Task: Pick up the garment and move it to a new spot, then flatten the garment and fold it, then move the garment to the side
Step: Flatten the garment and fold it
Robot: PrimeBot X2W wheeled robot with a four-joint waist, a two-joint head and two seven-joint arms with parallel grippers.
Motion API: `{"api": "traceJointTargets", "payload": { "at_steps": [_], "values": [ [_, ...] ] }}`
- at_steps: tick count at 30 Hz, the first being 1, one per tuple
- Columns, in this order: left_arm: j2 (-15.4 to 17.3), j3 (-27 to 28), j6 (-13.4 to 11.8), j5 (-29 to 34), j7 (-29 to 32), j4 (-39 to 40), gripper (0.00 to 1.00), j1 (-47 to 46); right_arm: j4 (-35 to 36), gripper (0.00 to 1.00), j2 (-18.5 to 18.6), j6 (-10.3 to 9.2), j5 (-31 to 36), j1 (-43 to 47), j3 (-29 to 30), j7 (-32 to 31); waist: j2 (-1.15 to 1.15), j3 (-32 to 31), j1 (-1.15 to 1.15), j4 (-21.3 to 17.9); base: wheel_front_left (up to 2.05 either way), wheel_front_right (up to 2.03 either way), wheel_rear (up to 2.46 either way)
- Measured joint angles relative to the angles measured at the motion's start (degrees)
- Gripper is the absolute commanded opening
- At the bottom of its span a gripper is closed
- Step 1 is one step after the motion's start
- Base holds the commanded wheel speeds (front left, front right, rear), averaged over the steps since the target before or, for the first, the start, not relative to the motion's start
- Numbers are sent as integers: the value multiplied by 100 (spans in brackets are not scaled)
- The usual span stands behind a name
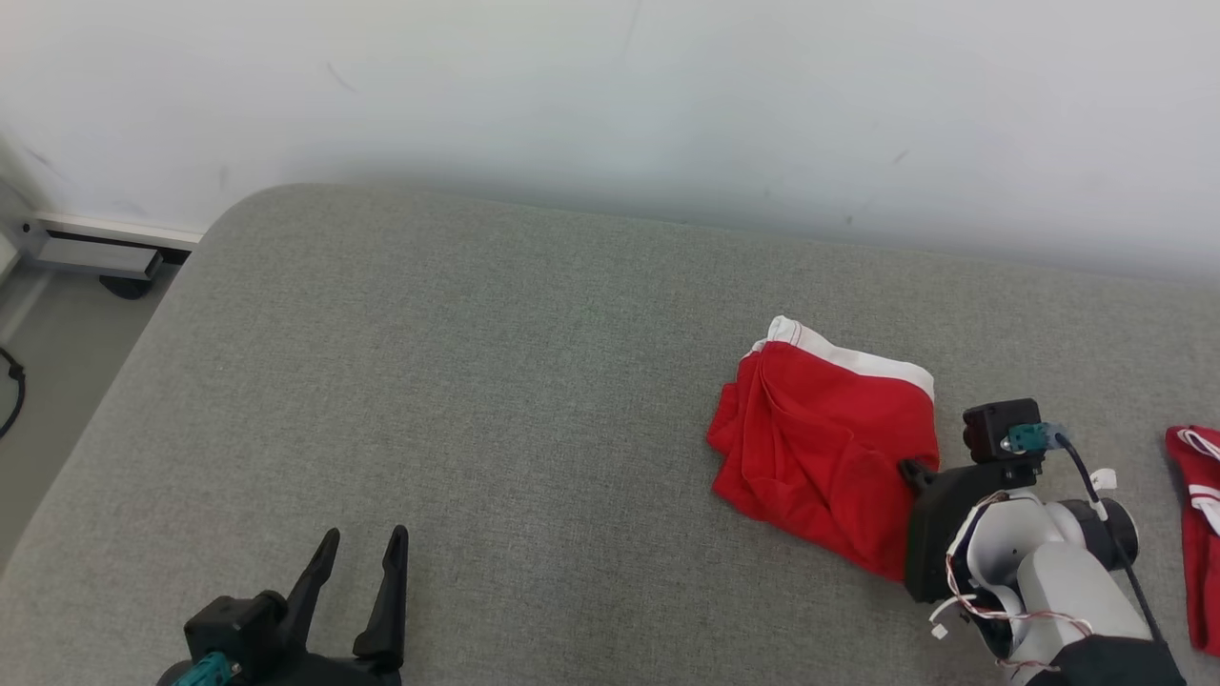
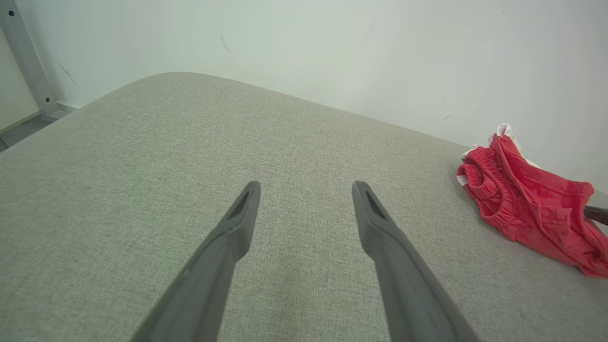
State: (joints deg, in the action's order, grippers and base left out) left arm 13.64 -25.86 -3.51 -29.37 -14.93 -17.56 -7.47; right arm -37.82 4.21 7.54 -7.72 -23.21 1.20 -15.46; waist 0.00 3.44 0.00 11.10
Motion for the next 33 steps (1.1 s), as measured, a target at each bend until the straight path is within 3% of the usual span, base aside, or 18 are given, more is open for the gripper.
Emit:
{"api": "traceJointTargets", "payload": {
  "at_steps": [14,21,33],
  "values": [
    [-1,-89,0,-15,0,-46,100,-30,1043,0,-120,0,-126,536,-263,-560,0,-32,0,99,0,0,0],
    [5,-123,7,-24,0,-77,100,-43,987,0,-126,0,-183,578,-330,-549,0,-55,0,209,0,0,0],
    [45,-180,1,-66,2,-77,100,-40,642,0,-134,0,-781,456,-1158,-367,0,-124,0,314,0,0,0]
  ]
}}
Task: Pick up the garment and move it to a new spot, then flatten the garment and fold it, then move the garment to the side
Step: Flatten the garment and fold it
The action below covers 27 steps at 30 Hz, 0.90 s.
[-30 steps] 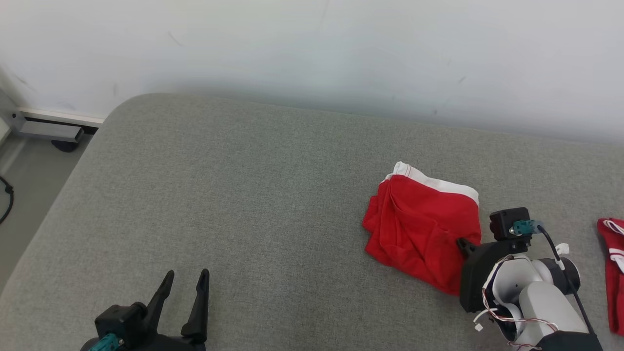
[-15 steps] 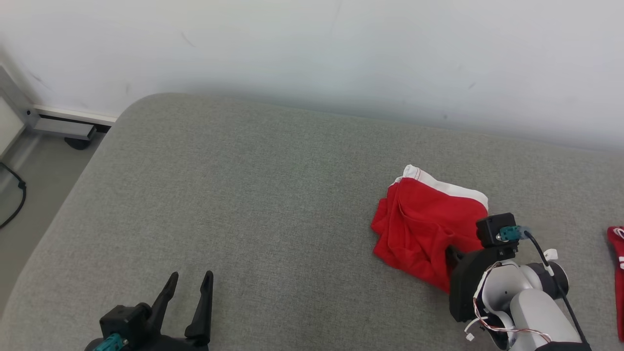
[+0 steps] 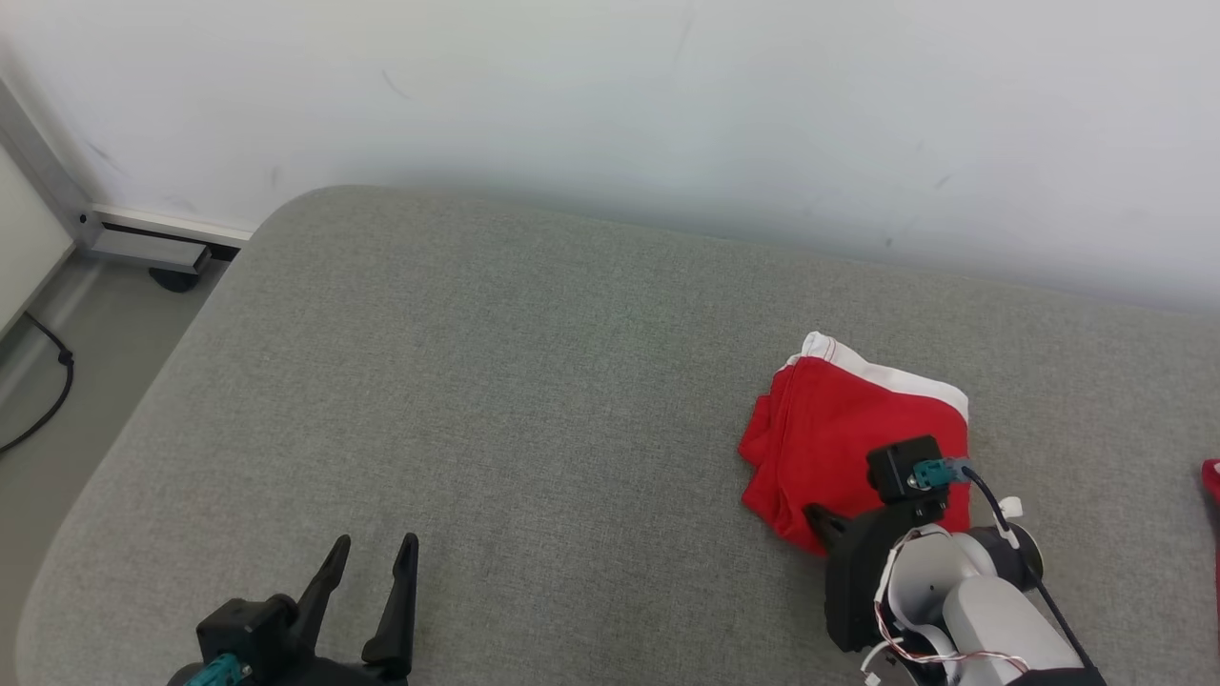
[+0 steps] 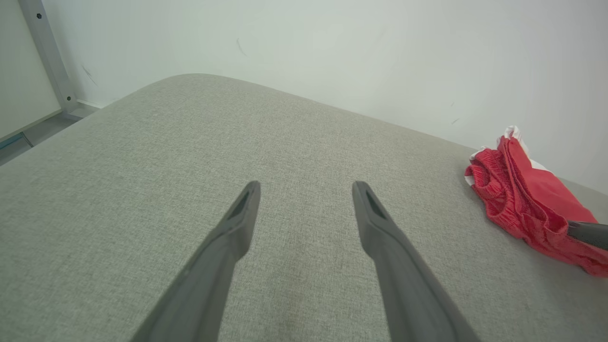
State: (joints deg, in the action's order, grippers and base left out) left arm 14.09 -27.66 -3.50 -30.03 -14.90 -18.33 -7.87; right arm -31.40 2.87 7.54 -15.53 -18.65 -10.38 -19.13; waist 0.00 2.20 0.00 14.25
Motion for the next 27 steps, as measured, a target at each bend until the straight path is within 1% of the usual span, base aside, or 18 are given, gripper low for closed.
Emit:
{"api": "traceJointTargets", "payload": {
  "at_steps": [5,6,7,8,9,10,15,21,27],
  "values": [
    [5,-13,-9,-10,1,23,100,1,-68,0,-2,0,-255,-181,-271,82,0,22,0,24,0,0,0],
    [7,-12,-11,-15,2,26,100,0,-66,5,-2,0,-288,-219,-312,92,0,31,0,24,0,0,0],
    [9,-10,-27,-18,2,31,100,0,-58,19,-3,0,-345,-264,-341,99,0,39,0,20,0,0,0],
    [21,1,-53,-19,2,43,100,0,-21,26,-4,0,-393,-378,-348,84,0,49,0,2,0,0,0],
    [31,7,-54,-19,2,48,100,1,2,74,-4,0,-393,-431,-332,38,0,51,0,-9,0,0,0],
    [36,13,-58,-21,2,53,100,1,31,100,-9,0,-392,-464,-278,-7,0,51,0,-23,0,0,0],
    [54,38,-99,-30,2,93,100,27,304,100,-7,0,-155,-549,153,-287,0,43,0,-122,0,0,0],
    [58,29,-103,-34,1,132,100,31,814,100,-7,0,263,-417,991,-772,0,61,0,-252,0,0,0],
    [60,-19,-96,-34,1,132,100,14,1138,100,0,0,347,-126,1769,-1237,0,116,0,-309,0,0,0]
  ]
}}
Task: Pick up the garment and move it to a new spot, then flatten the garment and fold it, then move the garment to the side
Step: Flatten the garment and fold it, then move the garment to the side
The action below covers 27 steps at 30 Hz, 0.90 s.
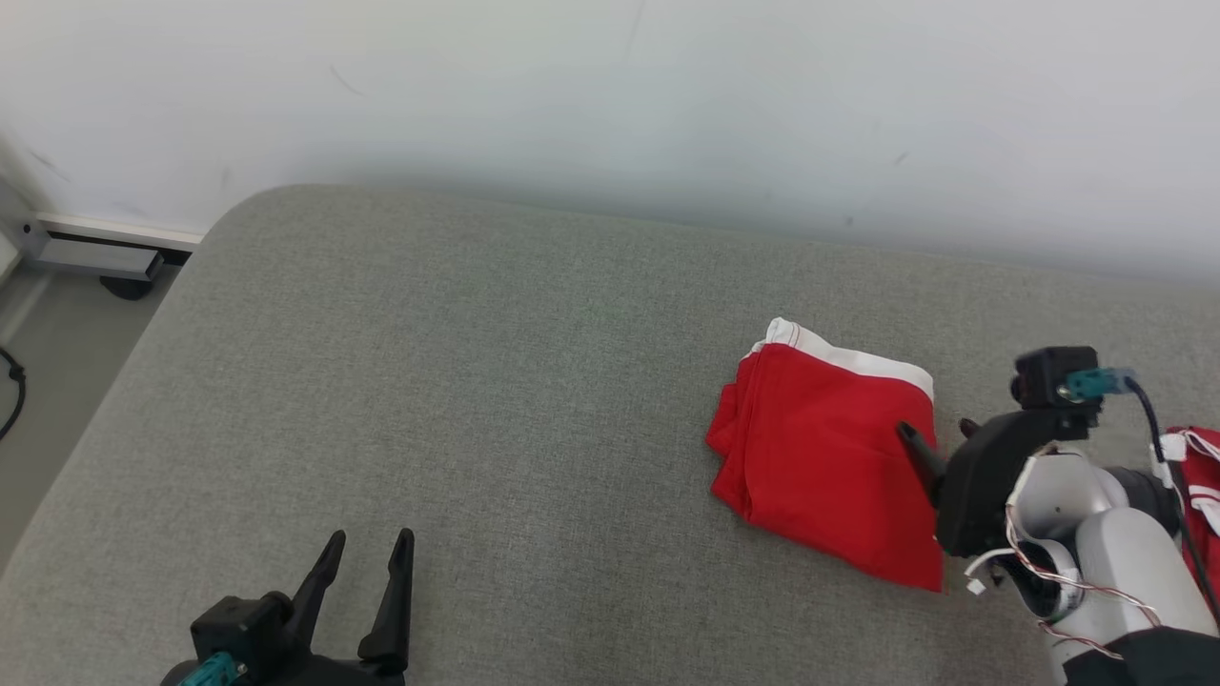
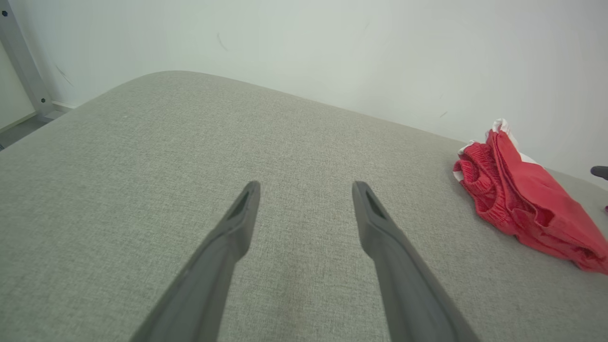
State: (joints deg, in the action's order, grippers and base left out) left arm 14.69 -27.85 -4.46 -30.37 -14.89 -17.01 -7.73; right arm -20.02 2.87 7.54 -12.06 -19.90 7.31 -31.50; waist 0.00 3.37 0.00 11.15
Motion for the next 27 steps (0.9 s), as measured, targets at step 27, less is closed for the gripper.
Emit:
{"api": "traceJointTargets", "payload": {
  "at_steps": [27],
  "values": [
    [-78,-101,97,-11,-1,-129,100,-189,-886,100,-3,0,-367,-208,722,-1157,0,211,0,234,0,0,0]
  ]
}}
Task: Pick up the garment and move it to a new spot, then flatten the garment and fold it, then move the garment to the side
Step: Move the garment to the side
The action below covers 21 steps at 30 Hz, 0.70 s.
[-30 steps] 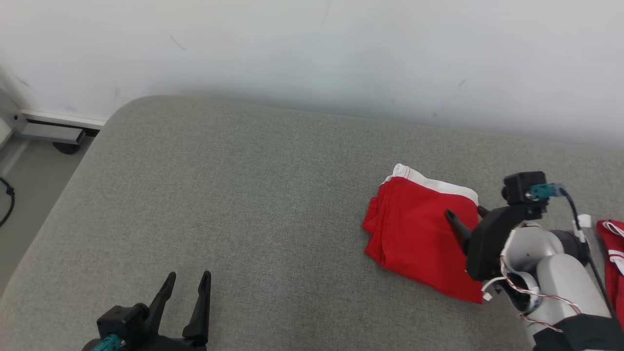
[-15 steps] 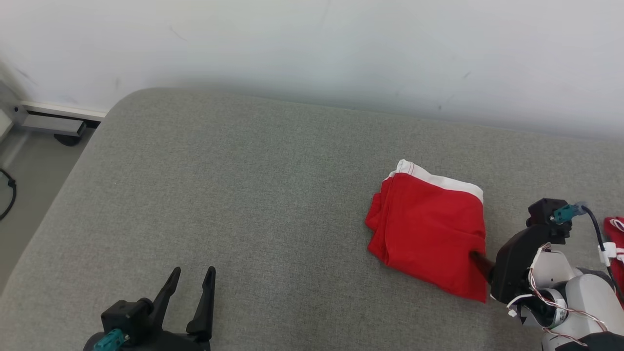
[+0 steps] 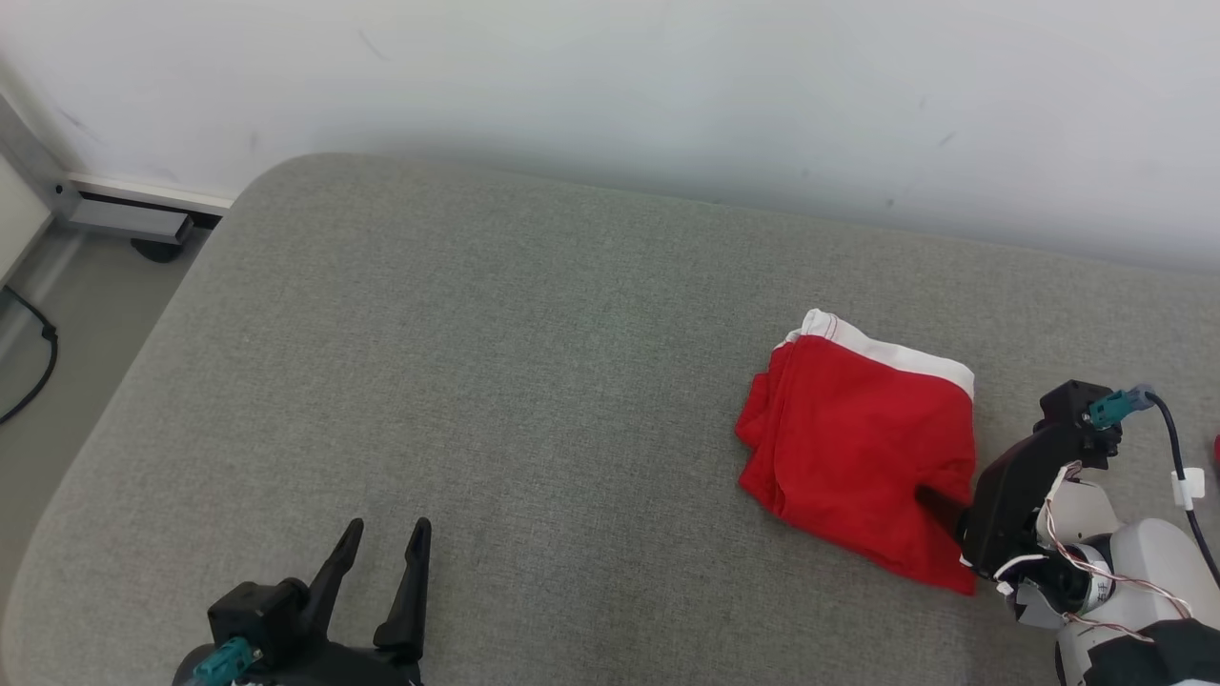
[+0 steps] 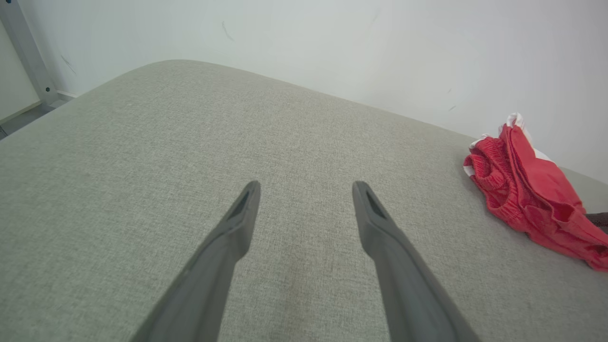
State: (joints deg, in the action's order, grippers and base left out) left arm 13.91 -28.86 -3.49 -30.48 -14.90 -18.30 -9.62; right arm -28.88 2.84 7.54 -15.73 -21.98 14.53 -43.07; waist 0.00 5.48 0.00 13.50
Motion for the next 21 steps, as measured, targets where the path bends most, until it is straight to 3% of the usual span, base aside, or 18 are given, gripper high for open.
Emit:
{"api": "traceJointTargets", "payload": {
  "at_steps": [7,8,9,13,21],
  "values": [
    [-45,-33,48,3,0,-53,100,-3,-720,100,1,0,-183,-347,45,287,0,-2,0,90,0,0,0],
    [-49,-38,49,3,0,-62,100,-3,-811,96,1,0,-182,-393,52,342,0,-6,0,99,0,0,0],
    [-55,-42,51,4,0,-70,100,-3,-902,64,1,0,-182,-436,57,396,0,-12,0,107,0,0,0],
    [-68,-48,55,4,-1,-98,100,-3,-1228,0,3,-1,-212,-575,14,611,0,-42,0,124,0,0,0],
    [-55,-31,49,5,-1,-94,100,28,-1567,0,2,-2,-415,-676,-253,880,0,-132,0,41,0,0,0]
  ]
}}
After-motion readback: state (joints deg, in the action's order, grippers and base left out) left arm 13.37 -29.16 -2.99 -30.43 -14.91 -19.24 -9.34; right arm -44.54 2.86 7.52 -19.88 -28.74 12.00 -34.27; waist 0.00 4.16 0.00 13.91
